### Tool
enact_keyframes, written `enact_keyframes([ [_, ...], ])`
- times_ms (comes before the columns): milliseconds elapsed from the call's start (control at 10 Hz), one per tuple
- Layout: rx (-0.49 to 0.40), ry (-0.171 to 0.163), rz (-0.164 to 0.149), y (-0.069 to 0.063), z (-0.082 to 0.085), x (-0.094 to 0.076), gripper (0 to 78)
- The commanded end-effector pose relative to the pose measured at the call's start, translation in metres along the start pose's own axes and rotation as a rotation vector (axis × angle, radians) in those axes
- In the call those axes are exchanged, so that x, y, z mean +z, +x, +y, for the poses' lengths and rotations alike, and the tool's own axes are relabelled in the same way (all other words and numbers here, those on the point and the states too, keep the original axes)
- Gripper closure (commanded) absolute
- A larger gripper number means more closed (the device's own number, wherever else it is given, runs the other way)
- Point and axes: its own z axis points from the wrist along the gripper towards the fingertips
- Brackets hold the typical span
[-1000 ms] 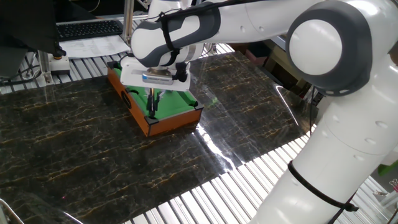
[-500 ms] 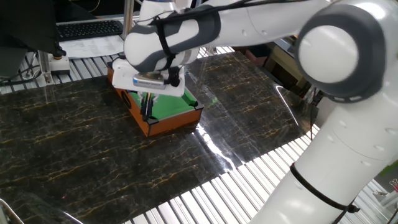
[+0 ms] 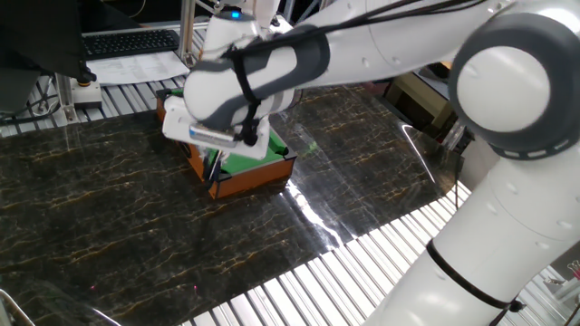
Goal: Hit the pool ball
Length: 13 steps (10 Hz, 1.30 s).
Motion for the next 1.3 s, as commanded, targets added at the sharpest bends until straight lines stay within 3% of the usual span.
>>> enact_keyframes([
  [100,0.029,0.003,-0.005,0.012,0.004,-0.007,76.4],
  [200,0.059,0.010,0.007,0.026,0.009,-0.015,76.4],
  [300,0.071,0.012,0.013,0.030,0.011,-0.016,76.4],
  [700,0.092,0.016,0.033,0.030,0.024,-0.013,76.4],
  [800,0.116,0.012,0.061,0.027,0.033,-0.020,76.4],
  [900,0.125,0.014,0.069,0.028,0.037,-0.024,76.4],
  [1200,0.159,0.012,0.081,0.032,0.048,-0.027,76.4],
  [1300,0.176,0.009,0.082,0.032,0.051,-0.020,76.4],
])
